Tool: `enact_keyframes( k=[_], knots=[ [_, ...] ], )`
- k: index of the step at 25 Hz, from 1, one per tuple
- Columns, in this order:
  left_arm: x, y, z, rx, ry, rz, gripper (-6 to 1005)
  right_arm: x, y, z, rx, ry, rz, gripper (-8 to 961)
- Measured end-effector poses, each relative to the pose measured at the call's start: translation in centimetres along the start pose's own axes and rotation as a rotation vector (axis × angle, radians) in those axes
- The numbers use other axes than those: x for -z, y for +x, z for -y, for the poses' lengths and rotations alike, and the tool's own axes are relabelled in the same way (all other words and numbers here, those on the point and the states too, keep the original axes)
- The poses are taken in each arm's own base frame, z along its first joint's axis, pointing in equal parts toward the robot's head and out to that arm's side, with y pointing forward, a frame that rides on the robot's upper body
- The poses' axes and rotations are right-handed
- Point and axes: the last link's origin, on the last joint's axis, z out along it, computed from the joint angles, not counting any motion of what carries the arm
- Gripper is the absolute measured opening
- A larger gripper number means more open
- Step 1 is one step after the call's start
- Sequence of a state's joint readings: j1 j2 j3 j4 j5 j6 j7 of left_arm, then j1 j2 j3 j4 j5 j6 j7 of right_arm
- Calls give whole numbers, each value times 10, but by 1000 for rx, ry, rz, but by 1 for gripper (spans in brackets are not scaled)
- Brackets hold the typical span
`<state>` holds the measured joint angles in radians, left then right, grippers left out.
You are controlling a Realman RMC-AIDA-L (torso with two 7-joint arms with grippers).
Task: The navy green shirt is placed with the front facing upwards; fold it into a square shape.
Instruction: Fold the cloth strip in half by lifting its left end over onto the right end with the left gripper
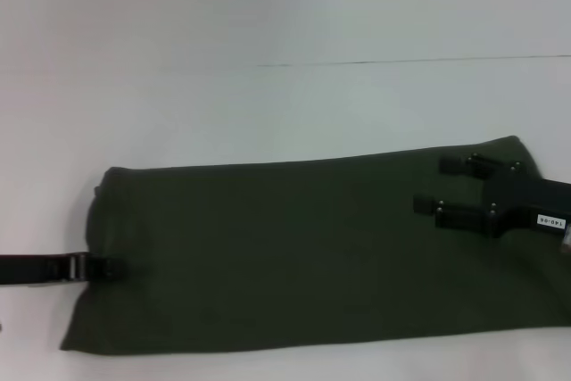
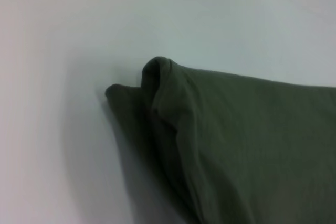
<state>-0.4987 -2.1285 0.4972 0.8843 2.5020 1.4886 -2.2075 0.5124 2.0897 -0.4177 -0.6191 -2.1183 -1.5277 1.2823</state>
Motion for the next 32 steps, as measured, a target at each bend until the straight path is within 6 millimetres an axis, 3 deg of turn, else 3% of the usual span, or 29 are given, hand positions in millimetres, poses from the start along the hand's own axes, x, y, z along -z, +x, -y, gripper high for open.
enact_keyframes(
  k=[11, 15, 27, 32],
  knots=[
    [32, 6, 23, -26, 126, -63, 119, -5, 2, -2, -10, -1, 34, 897],
    [38, 11, 23, -32, 123, -91, 119, -9, 3, -5, -11, -15, 37, 897],
    [37, 39, -41, -116, -236, -223, 118, -22, 16, -16, 2, -53, 5, 896],
    [20, 45, -70, -146, -347, -208, 112, -22, 23, -18, -10, -47, 6, 895]
  ],
)
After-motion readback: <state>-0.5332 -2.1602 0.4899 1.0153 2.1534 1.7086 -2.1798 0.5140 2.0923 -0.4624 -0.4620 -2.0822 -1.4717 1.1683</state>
